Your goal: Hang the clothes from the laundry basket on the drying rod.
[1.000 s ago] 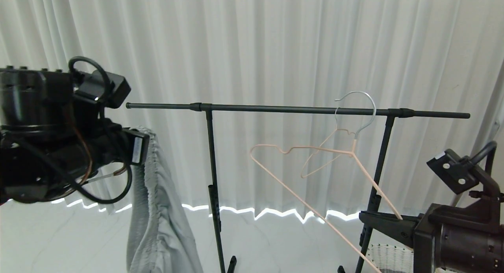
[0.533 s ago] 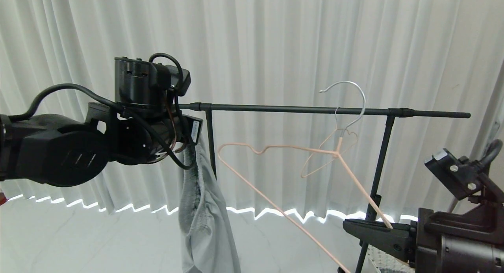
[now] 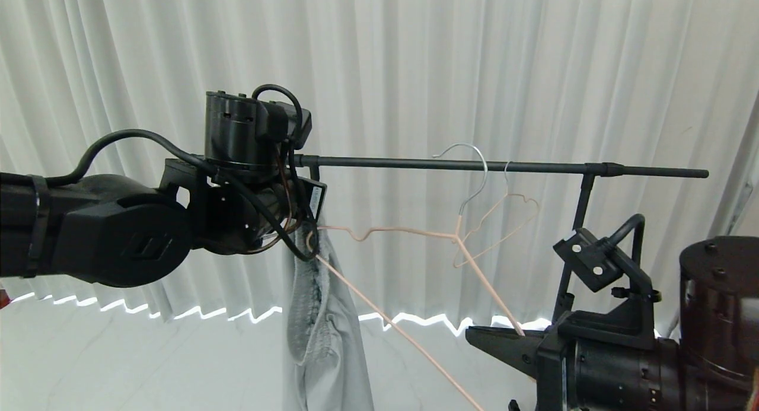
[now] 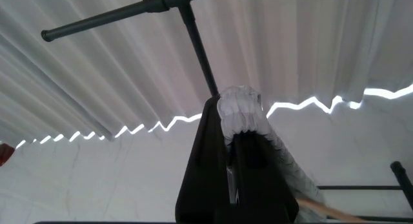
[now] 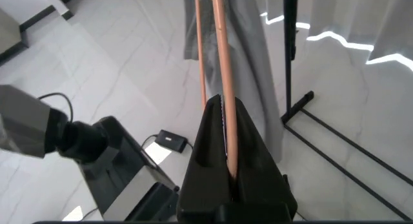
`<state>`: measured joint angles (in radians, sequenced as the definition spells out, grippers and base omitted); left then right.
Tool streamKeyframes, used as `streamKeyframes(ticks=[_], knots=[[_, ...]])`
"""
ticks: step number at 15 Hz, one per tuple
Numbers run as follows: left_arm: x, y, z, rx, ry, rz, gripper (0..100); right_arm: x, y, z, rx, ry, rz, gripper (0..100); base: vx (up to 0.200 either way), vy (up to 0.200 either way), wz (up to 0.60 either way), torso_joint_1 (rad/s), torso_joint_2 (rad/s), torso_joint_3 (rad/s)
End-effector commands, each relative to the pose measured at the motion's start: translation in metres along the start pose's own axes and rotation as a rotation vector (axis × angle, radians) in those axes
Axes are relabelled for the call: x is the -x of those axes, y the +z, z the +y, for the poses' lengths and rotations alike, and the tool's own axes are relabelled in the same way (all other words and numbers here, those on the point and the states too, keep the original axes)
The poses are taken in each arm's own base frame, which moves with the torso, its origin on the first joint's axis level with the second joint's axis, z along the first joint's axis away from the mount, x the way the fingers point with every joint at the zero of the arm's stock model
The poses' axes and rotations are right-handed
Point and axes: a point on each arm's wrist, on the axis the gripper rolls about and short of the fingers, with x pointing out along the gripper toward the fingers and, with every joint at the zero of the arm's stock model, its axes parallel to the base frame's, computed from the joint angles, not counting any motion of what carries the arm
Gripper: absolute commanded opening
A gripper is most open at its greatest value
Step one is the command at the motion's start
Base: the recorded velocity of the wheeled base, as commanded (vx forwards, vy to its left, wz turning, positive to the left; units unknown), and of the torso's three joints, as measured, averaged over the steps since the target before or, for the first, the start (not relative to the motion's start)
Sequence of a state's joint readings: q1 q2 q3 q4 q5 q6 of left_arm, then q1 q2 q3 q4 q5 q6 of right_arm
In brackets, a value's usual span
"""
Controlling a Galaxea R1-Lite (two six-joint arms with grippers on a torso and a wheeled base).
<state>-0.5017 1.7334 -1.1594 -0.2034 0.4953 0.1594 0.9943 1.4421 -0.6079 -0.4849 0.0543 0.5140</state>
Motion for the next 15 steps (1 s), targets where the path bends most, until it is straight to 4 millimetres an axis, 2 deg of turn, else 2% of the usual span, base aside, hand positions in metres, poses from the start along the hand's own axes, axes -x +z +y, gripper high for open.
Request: streamKeyframes(ticks=[1,6,10,15], knots=[[0.005,0.002,0.002,0.005,0.001,-0.012,0,-0.013,0.003,-0.005,-0.01,-0.031,0.005,0,0.0,0.0,0.0,0.0,0.0,0.0],[0.007,-0.007,-0.001,-0.01,0.037,0.019,0,-0.033,0.016,-0.005,-0.017,-0.067,-0.084,0,0.0,0.0,0.0,0.0,0.0,0.0],[0.013,-0.008,-0.012,0.036,0.008,0.017,0,-0.043,0.013,-0.005,-0.013,-0.057,-0.091,0,0.0,0.0,0.0,0.0,0.0,0.0],[0.038,-0.003,-0.022,0.025,-0.057,-0.027,0,-0.064,0.007,-0.007,-0.009,-0.058,-0.066,0,0.0,0.0,0.0,0.0,0.0,0.0]])
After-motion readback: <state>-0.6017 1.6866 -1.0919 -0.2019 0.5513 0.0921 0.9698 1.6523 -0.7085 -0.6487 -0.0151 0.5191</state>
